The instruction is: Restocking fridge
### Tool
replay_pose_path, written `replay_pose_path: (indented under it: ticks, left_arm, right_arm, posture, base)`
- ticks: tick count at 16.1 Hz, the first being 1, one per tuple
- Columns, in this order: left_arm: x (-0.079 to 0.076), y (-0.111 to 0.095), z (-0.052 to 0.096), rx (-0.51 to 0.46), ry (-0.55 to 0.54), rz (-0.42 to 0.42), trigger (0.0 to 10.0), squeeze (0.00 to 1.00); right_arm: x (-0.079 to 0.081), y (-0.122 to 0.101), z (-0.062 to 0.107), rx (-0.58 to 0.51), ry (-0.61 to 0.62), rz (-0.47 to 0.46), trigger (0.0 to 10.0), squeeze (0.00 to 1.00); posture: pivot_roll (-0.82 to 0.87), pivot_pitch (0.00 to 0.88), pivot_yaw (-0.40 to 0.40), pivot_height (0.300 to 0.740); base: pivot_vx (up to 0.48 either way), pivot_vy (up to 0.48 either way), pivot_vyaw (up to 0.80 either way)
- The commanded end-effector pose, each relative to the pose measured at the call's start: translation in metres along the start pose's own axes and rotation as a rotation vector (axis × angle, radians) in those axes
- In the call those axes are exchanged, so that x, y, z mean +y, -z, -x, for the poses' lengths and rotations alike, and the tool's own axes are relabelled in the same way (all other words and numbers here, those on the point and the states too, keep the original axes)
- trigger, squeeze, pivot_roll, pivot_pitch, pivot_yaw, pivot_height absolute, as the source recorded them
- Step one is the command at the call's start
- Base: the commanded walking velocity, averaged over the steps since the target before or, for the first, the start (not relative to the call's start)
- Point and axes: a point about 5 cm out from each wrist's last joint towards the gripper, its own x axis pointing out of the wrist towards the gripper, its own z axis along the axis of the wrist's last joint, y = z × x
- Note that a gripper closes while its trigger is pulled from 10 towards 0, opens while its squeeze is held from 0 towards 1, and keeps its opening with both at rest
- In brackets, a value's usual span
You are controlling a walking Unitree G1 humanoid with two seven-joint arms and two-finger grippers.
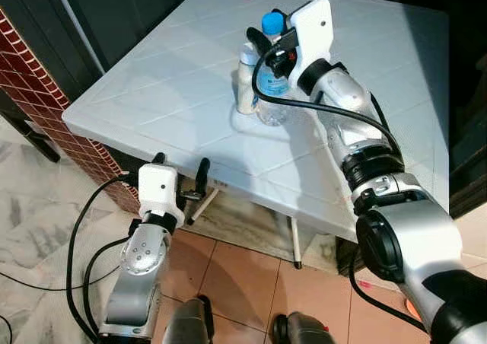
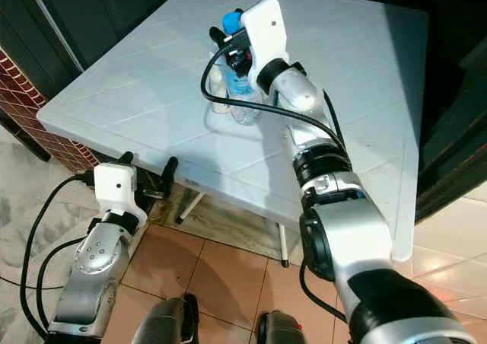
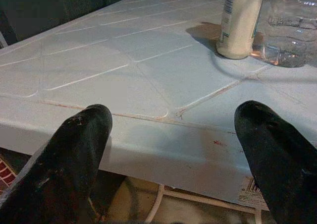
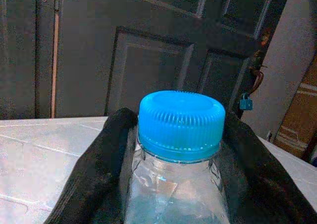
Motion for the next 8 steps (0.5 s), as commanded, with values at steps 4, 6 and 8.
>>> replay_pose_path:
  ticks: [4,6,8]
  left_arm:
    - [0.0,0.002,-0.002,0.004,-0.003,-0.011,10.0,0.0]
    - [0.0,0.003,-0.002,0.005,-0.004,-0.012,10.0,0.0]
    - [0.0,0.004,-0.002,0.006,-0.007,-0.01,10.0,0.0]
  right_arm:
    - [-0.003,-0.006,0.003,-0.04,0.024,0.022,0.0,0.0]
    - [-0.007,-0.007,0.009,-0.062,0.078,0.023,0.0,0.0]
    - [-0.007,-0.007,0.019,-0.107,0.136,0.033,0.0,0.0]
  posture:
    - [0.1,0.116,0.03,0.74]
    - [0.1,0.108,0.027,0.74]
    - [0.09,0.091,0.025,0.74]
  base:
    - [0.0,0.0,0.0]
    - [0.0,0.0,0.0]
    - [0.0,0.0,0.0]
